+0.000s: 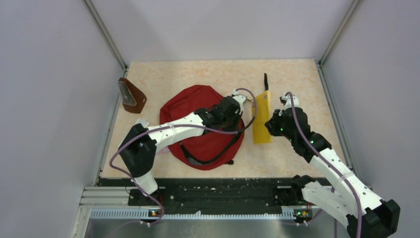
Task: Pack the student bag
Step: Adjust the student bag at the center of the board, then place the book in the student bag.
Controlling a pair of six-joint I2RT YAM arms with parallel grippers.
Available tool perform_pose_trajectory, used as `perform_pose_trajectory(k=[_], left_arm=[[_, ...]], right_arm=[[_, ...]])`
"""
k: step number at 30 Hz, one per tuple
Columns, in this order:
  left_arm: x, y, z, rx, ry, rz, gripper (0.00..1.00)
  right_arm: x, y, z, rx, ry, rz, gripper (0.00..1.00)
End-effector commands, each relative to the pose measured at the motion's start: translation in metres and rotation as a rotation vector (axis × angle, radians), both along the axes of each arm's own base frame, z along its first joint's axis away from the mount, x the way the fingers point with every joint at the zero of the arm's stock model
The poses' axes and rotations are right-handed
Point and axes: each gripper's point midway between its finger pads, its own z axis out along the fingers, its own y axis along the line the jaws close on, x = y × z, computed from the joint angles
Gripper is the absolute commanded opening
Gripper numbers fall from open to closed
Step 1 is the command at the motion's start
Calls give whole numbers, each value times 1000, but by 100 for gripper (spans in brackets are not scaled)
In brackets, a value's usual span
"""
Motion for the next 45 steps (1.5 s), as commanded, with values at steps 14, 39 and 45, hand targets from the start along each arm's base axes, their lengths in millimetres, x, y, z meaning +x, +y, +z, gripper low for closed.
perform_pose_trajectory(k=[14,39,45], left_arm=[[-7,-44,32,-196,-117,-2,65],[-19,-9,43,66,-331,197,7],[-9,8,104,42,-448,226,0]], right_arm=[[7,-43,68,6,-224,-211,0],[-16,-37,100,56,-221,-142,0],[-44,-24,121,147,-211,-45,0]])
